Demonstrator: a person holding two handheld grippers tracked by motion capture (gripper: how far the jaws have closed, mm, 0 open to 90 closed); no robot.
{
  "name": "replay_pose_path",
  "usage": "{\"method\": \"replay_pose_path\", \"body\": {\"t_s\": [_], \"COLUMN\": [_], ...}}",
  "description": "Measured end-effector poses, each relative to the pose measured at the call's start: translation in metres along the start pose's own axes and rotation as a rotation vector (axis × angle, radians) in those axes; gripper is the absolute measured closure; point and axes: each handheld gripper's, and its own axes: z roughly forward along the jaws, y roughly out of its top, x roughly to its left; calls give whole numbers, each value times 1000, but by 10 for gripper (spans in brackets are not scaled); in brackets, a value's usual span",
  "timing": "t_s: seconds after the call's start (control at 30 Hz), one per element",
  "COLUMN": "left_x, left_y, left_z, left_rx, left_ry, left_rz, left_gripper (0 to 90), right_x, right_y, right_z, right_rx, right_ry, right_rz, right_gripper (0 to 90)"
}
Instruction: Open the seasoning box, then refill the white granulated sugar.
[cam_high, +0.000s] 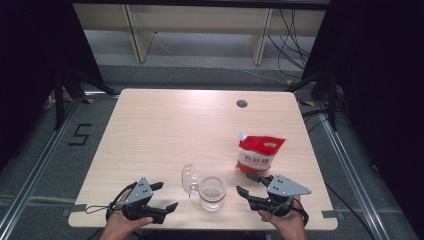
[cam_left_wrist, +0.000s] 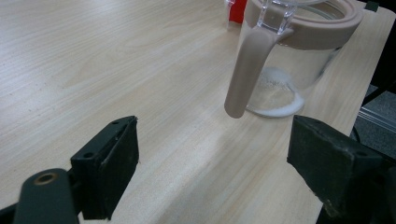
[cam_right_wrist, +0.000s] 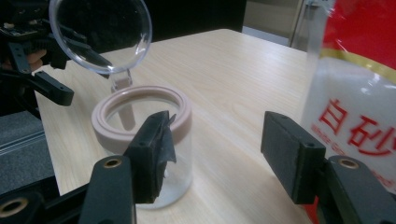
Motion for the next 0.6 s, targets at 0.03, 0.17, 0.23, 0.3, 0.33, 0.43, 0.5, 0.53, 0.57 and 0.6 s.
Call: {"method": "replay_pose_path", "body": {"t_s": [0.03, 0.17, 0.23, 0.3, 0.33, 0.43, 0.5, 0.53, 0.57, 0.6], "left_x": [0, -1, 0, -1, 0, 0, -1, -2, -2, -1], "left_y": [0, 0, 0, 0, 0, -1, -1, -1, 0, 0], "left_z": [0, 0, 1, 0, 1, 2, 2, 3, 2, 2], "left_rx": [-2, 0, 2, 1, -6, -9, -3, -5, 1, 0], "left_ry": [-6, 2, 0, 4, -2, -1, -5, -5, -5, -5], "left_rz": [0, 1, 12, 8, 6, 1, 5, 3, 10, 17], "left_gripper": [163, 162, 160, 160, 160, 160, 160, 160, 160, 160], "right_x": [-1, -3, -6, -8, -10, -17, -23, -24, -25, -26], "right_y": [-1, -3, -5, -5, -5, -6, -8, -9, -9, -10], "right_z": [-3, -8, -11, -16, -18, -25, -30, -30, -33, -34], "right_rx": [8, 13, 13, 3, -8, -20, -9, -18, -8, -1], "right_ry": [-12, -16, -33, -81, -95, -130, -144, -154, -172, -176], "right_rz": [2, 30, 22, 20, 17, 24, 22, 35, 35, 55], "right_gripper": [431, 433, 441, 449, 448, 434, 428, 423, 418, 411]}}
